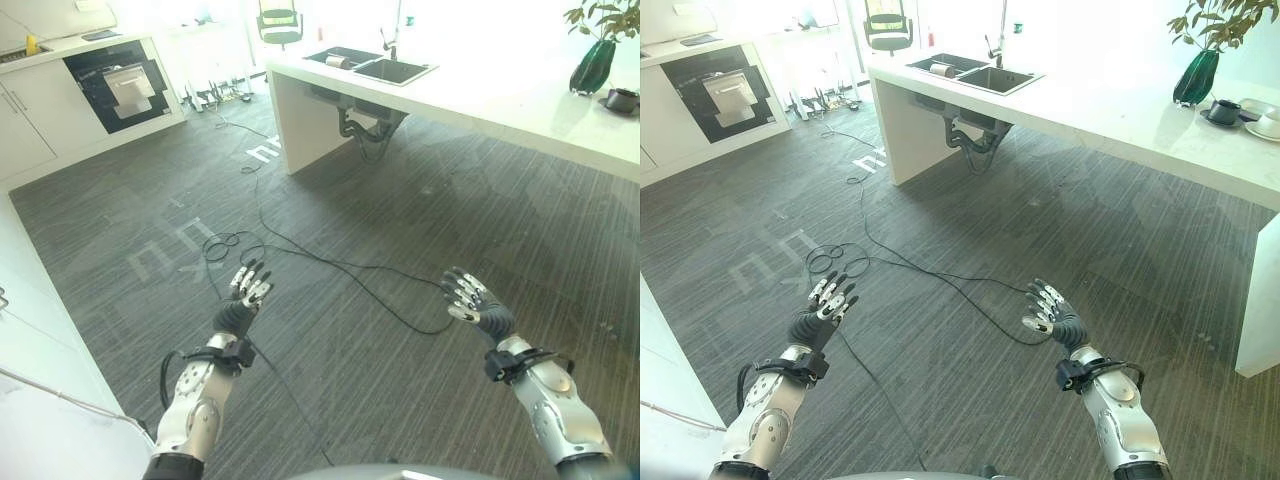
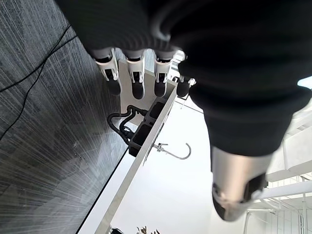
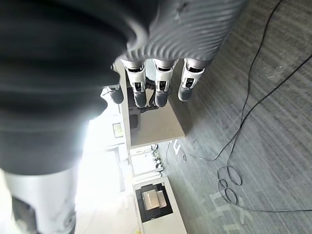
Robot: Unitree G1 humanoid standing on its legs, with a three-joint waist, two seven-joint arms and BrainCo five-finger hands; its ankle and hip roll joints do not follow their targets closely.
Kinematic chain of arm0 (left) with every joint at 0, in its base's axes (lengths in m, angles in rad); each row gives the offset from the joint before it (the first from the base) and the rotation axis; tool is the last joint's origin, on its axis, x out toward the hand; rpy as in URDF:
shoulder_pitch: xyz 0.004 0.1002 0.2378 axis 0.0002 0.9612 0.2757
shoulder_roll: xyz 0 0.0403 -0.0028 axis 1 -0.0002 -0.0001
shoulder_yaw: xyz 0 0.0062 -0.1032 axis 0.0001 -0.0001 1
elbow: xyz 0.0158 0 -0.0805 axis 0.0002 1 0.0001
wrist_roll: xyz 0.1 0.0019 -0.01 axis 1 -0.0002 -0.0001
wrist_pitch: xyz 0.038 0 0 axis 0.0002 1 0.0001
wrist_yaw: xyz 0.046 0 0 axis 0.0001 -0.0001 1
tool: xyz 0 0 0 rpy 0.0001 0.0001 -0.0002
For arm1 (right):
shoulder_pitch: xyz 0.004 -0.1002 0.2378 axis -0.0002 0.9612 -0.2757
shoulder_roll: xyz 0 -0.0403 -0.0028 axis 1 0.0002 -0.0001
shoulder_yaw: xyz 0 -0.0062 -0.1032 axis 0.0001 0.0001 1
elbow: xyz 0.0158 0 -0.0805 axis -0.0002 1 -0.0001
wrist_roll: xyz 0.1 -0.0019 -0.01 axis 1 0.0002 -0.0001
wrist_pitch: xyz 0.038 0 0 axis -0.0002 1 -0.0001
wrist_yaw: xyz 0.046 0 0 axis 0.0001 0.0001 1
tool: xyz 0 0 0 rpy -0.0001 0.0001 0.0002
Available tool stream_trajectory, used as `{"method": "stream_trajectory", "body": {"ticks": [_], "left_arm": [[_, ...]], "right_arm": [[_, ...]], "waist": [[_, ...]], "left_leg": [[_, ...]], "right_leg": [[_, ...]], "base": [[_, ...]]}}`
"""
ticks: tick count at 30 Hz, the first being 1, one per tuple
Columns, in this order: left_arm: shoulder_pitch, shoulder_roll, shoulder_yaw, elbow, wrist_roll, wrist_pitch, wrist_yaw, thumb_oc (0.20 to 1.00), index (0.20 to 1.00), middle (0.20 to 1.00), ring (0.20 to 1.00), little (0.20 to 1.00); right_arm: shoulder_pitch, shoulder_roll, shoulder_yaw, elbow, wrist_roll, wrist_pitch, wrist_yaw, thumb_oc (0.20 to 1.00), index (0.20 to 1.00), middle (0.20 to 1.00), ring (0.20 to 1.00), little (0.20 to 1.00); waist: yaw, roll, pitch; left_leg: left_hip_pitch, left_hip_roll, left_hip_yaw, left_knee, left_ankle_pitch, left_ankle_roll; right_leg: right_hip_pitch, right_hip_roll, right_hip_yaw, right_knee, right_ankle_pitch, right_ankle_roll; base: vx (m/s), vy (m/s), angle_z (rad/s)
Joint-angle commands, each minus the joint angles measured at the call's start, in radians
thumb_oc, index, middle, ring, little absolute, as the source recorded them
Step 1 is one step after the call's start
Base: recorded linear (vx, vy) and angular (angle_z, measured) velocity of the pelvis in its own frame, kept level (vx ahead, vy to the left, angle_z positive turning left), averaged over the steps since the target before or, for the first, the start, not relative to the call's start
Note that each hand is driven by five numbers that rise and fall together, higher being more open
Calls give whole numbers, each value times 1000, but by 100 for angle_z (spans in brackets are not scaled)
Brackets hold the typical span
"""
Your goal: Place the dishes in the dishwasher.
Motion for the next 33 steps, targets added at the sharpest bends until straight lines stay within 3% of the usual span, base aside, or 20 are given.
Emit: {"method": "stream_trajectory", "body": {"ticks": [1, 25, 33], "left_arm": [[-66, 23, 24, -29, -44, -41, -9, 1000, 1000, 1000, 1000, 1000], [-41, 23, 32, -71, -39, -46, -15, 1000, 1000, 1000, 1000, 1000], [-29, 18, 44, -91, -51, -43, -21, 1000, 1000, 1000, 1000, 1000]], "right_arm": [[-65, 0, -14, -56, 17, -52, 16, 1000, 1000, 1000, 1000, 1000], [-54, -18, -25, -112, 4, -43, 31, 1000, 1000, 1000, 1000, 1000], [-33, -22, -40, -143, 23, -32, 49, 1000, 1000, 1000, 1000, 1000]], "waist": [[6, -5, -16], [10, -12, -11], [5, -23, 2]], "left_leg": [[16, 51, 3, 3, -69, -55], [15, 67, 0, 3, -62, -64], [26, 88, 6, 3, -39, -86]], "right_leg": [[57, -50, -32, 6, -82, 66], [63, -30, -29, 6, -97, 50], [70, 6, -11, 6, -112, 27]], "base": [[0, 0, 0], [5, -20, 0], [50, -128, 4]]}}
